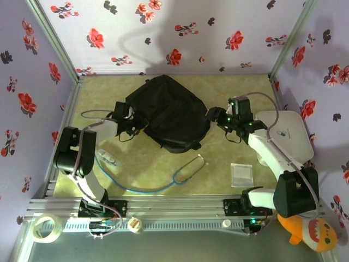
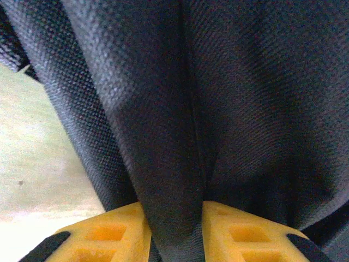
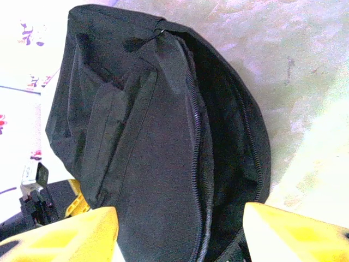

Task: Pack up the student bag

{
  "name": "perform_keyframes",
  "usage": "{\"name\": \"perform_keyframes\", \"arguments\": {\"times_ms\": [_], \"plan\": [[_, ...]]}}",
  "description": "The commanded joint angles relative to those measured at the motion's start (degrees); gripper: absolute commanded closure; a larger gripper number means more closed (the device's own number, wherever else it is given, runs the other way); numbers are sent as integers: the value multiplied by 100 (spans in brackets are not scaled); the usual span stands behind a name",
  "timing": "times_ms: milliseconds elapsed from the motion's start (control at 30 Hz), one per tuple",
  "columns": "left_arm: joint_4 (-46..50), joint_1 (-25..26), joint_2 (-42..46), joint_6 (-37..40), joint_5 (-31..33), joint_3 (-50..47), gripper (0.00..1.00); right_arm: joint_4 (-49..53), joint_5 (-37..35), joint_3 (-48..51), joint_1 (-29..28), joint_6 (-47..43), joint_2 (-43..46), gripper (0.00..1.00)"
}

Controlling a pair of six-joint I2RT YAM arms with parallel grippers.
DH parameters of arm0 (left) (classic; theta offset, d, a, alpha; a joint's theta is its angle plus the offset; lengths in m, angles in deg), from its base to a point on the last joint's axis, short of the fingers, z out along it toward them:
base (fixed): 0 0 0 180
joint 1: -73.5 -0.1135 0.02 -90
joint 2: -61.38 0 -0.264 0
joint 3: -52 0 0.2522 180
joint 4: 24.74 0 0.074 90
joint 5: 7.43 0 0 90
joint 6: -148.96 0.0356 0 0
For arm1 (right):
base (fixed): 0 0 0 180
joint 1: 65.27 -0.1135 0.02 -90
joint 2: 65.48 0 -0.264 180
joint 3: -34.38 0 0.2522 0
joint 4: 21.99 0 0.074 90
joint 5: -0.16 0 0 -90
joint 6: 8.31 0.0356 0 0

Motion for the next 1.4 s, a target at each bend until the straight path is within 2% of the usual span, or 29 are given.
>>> {"name": "perform_keyframes", "arguments": {"times_ms": [0,67,133,267,467,667,833,1367], "plan": [[-444,0,-126,-145,-245,210,79,39,-1,-196,-160,82,82,38],[-531,27,-140,-170,-290,261,92,104,-68,-239,-294,81,59,39],[-552,86,-78,-176,-308,301,100,226,-244,-302,-487,105,49,40],[-495,310,185,-292,-308,519,100,690,-882,-781,-1173,89,-111,44],[-557,621,150,-555,-261,1011,100,794,-1438,-1288,-2122,381,-643,49],[-548,751,-167,-651,-254,1349,100,899,-1774,-1224,-2679,753,-1093,52],[-518,806,-238,-664,-251,1424,100,972,-1778,-1282,-2891,852,-1436,52],[-409,843,-220,-634,-320,1407,100,1028,-1932,-1759,-2864,511,-2346,60]]}}
